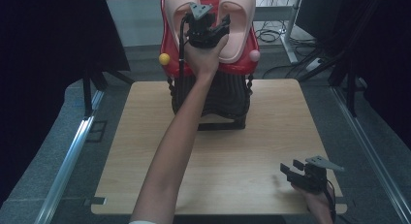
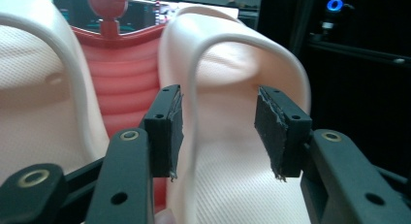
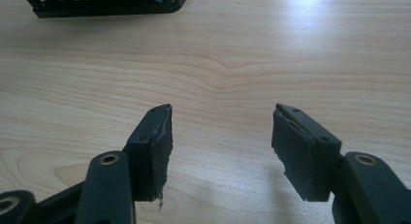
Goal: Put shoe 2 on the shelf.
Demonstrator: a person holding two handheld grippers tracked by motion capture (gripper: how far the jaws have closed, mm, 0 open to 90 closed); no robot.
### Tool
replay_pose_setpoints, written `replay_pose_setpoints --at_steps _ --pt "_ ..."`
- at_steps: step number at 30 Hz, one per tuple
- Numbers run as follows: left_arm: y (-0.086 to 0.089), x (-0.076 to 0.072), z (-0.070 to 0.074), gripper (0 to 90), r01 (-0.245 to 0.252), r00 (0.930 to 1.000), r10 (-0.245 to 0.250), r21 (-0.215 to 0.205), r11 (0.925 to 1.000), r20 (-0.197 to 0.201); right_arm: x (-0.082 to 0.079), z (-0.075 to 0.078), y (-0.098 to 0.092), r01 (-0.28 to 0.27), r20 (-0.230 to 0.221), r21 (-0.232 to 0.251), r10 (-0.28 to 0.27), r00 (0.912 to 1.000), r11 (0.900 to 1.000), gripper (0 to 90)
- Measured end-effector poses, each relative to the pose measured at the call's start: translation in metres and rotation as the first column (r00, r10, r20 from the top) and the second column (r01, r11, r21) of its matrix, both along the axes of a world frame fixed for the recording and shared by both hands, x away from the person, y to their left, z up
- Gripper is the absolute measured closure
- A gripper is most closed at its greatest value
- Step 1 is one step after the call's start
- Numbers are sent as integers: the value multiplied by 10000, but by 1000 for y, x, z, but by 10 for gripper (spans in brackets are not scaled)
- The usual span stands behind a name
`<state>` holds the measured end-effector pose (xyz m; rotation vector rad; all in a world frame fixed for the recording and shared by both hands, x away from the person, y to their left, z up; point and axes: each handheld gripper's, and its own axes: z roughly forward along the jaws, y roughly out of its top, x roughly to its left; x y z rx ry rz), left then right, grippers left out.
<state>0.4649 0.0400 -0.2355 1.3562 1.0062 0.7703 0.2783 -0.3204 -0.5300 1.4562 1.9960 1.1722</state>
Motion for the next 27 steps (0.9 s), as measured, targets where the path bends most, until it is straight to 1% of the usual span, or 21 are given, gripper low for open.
replay_pose_setpoints --at_steps 2,6,9,11,12,13,15,17,21,25,27 --pt "2 -6 -1 528 159 9999 -159 85 9998 58 0 -1 0 21 9 -8 -21 10000 10000 401" --pt "7 -17 -5 521 520 9986 -520 113 9986 -4 1 -1 0 52 14 -21 -52 10000 10000 401" --pt "11 -26 -10 514 792 9968 -791 94 9968 -87 1 -1 0 82 -5 -31 -82 10000 10000 401" --pt "14 -32 -16 510 967 9953 -964 202 9951 -111 1 -1 -1 113 17 -48 -113 9999 9999 401" --pt "15 -34 -18 510 1019 9947 -1016 190 9946 -122 1 -1 -1 109 10 -60 -109 9999 9999 401" --pt "18 -38 -21 509 1168 9931 -1165 208 9929 -139 1 -1 -1 106 5 -53 -106 9999 9999 401" --pt "21 -45 -26 506 1430 9896 -1429 30 9897 -162 0 0 0 71 15 -92 -71 10000 9999 401" --pt "25 -51 -31 506 1521 9883 -1519 113 9883 -132 0 -1 2 54 1 -107 -54 10000 9999 401" --pt "35 -66 -44 503 1822 9833 -1819 282 9829 -102 1 -2 4 22 11 -169 -22 10000 9999 401" --pt "44 -76 -53 501 2016 9795 -2015 292 9790 -49 1 -3 5 5 -46 -200 -6 10000 9998 401" --pt "50 -84 -58 501 2172 9761 -2173 341 9755 -2 1 -3 6 1 -18 -241 -1 10000 9997 401"
